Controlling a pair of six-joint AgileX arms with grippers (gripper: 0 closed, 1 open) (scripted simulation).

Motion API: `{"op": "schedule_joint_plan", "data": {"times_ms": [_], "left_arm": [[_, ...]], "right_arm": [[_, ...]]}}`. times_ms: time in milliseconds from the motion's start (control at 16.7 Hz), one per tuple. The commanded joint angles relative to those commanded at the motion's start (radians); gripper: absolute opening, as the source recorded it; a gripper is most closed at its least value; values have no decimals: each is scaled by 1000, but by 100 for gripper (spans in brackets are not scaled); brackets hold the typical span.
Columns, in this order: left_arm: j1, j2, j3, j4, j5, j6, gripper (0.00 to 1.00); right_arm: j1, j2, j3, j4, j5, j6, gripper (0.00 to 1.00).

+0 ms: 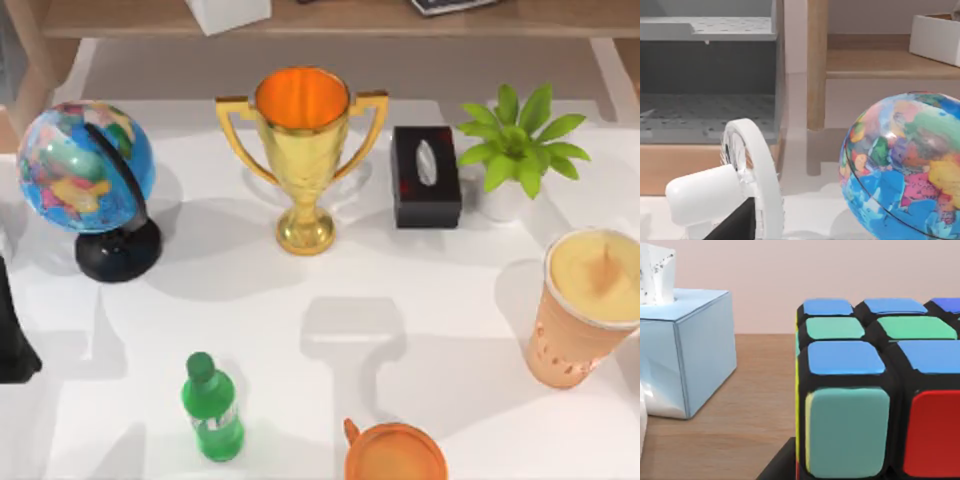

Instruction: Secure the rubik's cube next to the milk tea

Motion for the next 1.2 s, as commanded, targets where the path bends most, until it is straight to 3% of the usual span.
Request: {"op": "schedule_joint_plan", "data": {"times_ms": [1020, 1200], "left_arm": [[0, 0, 0, 0, 0, 0, 100], [0, 0, 0, 0, 0, 0, 100]], "right_arm": [[-3, 3, 50, -42, 0, 4, 0], [17, -47, 69, -86, -1, 65, 0]]}}
